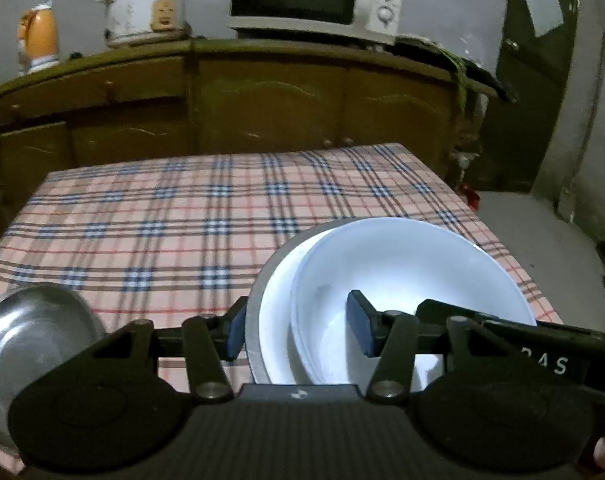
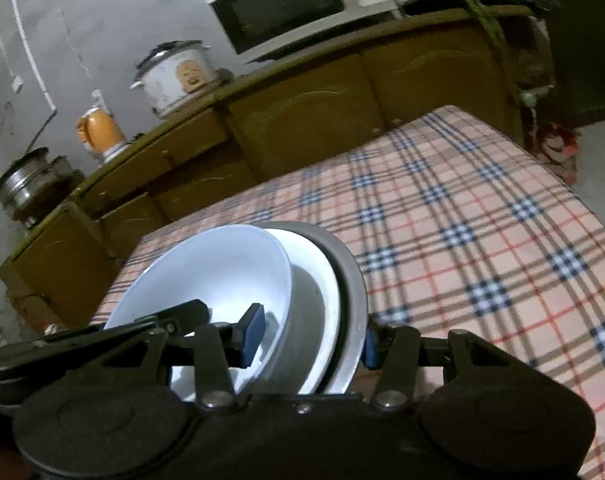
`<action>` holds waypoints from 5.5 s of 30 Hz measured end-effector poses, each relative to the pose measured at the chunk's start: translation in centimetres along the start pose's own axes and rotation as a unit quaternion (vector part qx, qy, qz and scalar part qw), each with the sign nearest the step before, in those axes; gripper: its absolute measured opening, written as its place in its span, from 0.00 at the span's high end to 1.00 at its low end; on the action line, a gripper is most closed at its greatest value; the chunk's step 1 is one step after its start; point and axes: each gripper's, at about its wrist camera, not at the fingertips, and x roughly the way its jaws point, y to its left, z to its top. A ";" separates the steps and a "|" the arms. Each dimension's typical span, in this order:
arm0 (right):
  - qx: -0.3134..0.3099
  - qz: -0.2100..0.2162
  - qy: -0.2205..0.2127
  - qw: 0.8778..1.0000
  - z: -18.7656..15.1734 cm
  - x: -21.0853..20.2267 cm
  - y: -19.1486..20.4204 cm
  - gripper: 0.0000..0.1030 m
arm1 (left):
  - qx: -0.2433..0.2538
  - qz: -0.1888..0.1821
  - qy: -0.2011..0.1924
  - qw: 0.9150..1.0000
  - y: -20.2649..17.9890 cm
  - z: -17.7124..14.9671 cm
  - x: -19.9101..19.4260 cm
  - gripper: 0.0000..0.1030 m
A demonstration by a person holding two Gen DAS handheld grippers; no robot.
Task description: Organize plates and bowls
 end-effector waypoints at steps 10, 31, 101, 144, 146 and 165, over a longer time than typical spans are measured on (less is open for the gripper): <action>-0.033 0.051 0.001 0.998 0.1 0.3 6.7 0.44 | -0.024 0.051 -0.027 0.998 4.1 0.5 -3.9 0.49; -0.091 0.117 0.041 0.988 -4.2 4.9 19.8 0.44 | -0.083 0.131 -0.034 0.987 15.8 -1.7 -8.1 0.48; -0.199 0.032 0.019 0.979 -11.8 4.7 24.2 0.22 | -0.082 0.162 -0.063 0.981 20.5 -6.7 -10.7 0.00; -0.190 0.043 -0.011 0.981 -13.5 -3.7 24.0 0.22 | -0.043 0.171 -0.135 0.975 15.3 -8.0 -16.3 0.00; -0.189 0.043 -0.011 0.981 -13.5 -3.7 24.0 0.22 | -0.044 0.172 -0.137 0.974 15.3 -8.0 -16.5 0.00; -0.187 0.046 -0.009 0.981 -13.6 -3.7 24.2 0.22 | -0.045 0.170 -0.142 0.974 15.5 -7.8 -16.8 0.00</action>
